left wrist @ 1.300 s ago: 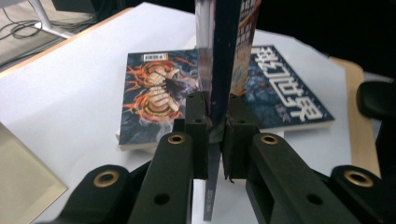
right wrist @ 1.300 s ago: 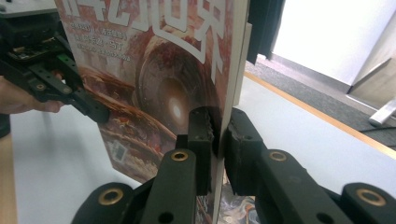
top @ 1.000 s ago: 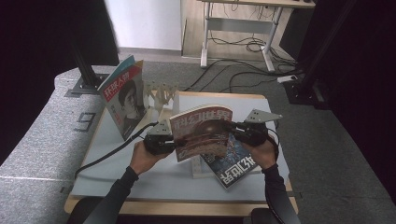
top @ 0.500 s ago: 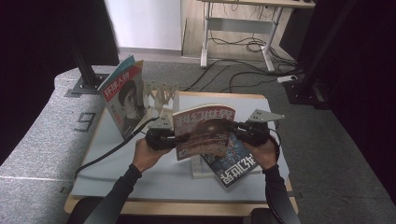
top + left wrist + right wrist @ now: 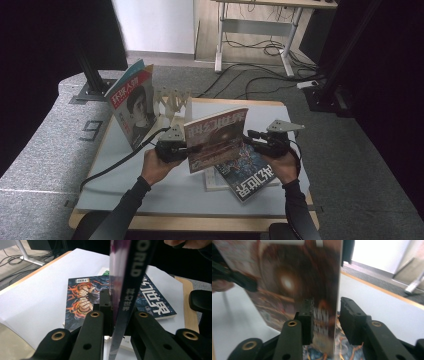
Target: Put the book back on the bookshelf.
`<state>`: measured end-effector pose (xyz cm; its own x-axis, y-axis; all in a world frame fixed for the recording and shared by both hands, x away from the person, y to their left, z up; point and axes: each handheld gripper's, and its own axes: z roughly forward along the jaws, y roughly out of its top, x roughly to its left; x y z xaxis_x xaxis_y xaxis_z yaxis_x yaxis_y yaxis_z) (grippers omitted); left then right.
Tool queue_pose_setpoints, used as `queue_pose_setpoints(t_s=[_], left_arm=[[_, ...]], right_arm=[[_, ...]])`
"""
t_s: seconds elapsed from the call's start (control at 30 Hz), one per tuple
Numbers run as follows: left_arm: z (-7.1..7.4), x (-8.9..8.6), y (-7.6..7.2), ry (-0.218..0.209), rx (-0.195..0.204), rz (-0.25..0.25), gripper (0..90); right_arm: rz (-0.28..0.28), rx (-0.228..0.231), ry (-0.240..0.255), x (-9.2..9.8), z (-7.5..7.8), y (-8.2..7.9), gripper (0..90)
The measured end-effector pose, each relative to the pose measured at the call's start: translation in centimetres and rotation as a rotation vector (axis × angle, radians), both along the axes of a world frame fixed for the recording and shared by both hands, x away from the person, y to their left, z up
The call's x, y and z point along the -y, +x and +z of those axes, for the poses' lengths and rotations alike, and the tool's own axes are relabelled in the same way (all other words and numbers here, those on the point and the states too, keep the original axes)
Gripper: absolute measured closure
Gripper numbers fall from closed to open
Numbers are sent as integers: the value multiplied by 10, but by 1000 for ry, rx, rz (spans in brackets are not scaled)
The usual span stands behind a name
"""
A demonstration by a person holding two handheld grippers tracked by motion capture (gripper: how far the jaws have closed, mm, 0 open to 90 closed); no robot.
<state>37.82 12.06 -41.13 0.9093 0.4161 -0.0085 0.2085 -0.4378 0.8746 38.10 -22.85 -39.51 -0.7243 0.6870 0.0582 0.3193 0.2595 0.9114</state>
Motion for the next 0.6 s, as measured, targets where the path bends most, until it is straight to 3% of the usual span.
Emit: queue_pose_setpoints(t_s=[0.27,0.43,0.6], left_arm=[[0,0,3,-8,-10,-6,837],[1,-1,3,-3,-8,-2,836],[1,-1,3,6,-5,4,835]], right_arm=[[-70,-63,-13,17,-24,-1,488],[-106,-114,-61,20,-46,-1,312],[-121,-140,-94,19,-59,-1,215]])
